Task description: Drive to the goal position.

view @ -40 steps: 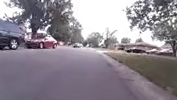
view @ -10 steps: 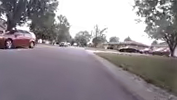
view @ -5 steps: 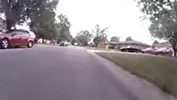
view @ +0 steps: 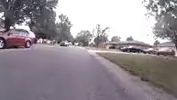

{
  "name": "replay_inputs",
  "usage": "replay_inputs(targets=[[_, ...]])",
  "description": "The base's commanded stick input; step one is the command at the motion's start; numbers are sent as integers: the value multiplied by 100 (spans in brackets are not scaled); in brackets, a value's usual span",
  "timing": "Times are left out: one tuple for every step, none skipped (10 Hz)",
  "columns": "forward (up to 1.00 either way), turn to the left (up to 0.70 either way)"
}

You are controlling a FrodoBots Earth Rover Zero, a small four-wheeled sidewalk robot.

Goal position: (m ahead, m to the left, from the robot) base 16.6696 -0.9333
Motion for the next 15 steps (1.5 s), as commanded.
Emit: replay_inputs(targets=[[100,2],[100,2],[100,2],[100,2],[100,2],[100,2],[100,4],[100,21],[100,33],[100,40],[100,18],[100,3],[100,0],[100,0],[100,0]])
